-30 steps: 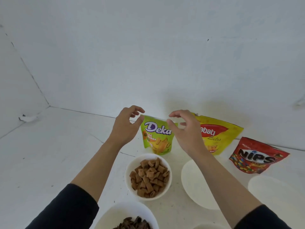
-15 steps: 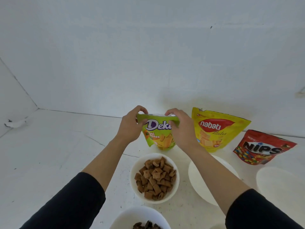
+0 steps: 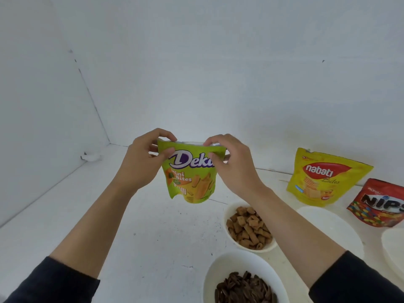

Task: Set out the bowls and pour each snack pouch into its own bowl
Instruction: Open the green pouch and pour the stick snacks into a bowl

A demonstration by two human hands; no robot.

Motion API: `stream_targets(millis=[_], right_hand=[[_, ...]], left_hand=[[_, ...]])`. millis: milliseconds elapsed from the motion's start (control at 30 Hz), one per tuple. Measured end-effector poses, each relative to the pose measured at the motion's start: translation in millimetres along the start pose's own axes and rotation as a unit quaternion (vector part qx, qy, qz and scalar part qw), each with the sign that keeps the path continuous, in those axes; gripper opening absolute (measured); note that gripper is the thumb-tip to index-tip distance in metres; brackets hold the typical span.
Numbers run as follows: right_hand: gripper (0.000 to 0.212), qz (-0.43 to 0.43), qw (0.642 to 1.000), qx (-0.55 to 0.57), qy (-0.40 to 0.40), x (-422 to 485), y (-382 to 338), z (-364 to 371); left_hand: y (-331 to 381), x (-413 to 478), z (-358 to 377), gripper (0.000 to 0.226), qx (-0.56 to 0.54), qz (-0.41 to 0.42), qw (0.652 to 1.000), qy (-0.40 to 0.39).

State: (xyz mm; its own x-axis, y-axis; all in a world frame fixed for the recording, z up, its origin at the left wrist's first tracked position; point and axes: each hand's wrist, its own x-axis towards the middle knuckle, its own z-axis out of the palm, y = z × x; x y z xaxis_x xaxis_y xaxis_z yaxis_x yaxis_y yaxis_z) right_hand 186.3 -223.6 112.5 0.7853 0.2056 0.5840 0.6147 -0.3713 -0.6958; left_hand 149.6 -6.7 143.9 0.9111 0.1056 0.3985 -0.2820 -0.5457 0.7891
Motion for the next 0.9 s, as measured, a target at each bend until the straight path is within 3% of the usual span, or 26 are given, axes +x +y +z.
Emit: stream_targets(millis=[167,567,900], right_hand=[[0.03,-0.026,0.998,0.021,-0.051,-17.8,-38.9,47.5],[0.041,0.061,0.984,-0.015,-0.165,-92.2,-43.5,124.3],[0.017,0.011,0.967,-0.147,-0.207,-91.8,-65.4,141.9]], left_hand=[[-16.0,-46.5,-57.1,0.02,-0.005,-0.045,0.999,0.022],[-84.9,-135.5,-80.4,0.02,0.043,-0.137,0.989,-0.024],[-87.1,-142.7,-85.4,0.024,0.089,-0.122,0.987,-0.053]])
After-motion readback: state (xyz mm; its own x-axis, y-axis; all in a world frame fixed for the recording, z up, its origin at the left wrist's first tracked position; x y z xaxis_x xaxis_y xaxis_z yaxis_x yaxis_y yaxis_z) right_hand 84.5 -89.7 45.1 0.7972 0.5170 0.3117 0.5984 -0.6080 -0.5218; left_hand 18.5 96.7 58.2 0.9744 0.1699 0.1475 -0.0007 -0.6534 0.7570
